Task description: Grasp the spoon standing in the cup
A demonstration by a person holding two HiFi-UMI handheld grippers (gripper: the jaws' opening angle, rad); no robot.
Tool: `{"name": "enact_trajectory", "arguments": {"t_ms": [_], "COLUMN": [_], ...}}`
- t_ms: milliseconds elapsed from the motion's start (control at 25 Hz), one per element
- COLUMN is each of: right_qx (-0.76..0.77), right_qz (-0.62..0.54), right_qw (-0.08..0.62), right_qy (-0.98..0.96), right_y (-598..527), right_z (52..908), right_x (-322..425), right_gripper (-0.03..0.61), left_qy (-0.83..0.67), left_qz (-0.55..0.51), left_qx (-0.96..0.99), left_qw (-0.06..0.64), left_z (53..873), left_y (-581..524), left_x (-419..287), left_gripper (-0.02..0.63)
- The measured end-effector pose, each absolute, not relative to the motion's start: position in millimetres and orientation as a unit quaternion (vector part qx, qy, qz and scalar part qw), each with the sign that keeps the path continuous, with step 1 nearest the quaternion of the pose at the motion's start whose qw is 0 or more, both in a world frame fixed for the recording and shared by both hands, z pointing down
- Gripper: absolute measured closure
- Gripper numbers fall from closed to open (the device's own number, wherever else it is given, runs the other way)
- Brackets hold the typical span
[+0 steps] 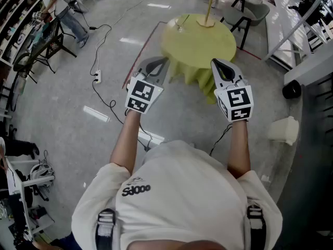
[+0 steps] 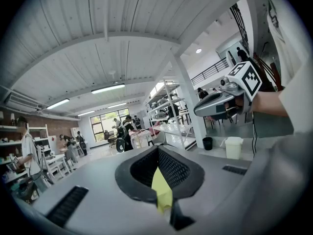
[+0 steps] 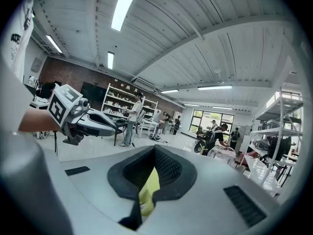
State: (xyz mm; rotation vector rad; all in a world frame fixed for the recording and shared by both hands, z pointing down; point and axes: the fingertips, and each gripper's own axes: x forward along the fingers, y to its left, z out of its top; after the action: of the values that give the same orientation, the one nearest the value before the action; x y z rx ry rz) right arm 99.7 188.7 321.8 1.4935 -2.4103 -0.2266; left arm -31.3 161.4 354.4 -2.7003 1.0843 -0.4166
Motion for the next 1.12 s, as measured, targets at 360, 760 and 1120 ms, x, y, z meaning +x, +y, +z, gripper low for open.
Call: {"name": "enact_trajectory", "arguments": {"t_ms": [360,760,1120], "right_qx": [0.521,0.520,0.506], "right_qz": [-0.065,-0.052,-0.056], "right_qw": [0.118,0.104,0.109], "right_qy": [-0.843,-0.846,-0.854], "right_y": [184,182,181], "right_z": [321,331,338], "right_x": [97,80,26], "right_gripper": [0.557,0.557,0.557], "left_qy": [0.364,0.355,0.336], "left_qz": [-0.139,-0.139,-0.136], "left_qx": [-0.915,-0.919,-0.927], "left_qw": [0.103,0.100,0.097], "left_z": [355,364,375], "left_y": [154,151,146], "left_x": [-33,-47,-85], "left_gripper": [0.586,0.586,0.586]}}
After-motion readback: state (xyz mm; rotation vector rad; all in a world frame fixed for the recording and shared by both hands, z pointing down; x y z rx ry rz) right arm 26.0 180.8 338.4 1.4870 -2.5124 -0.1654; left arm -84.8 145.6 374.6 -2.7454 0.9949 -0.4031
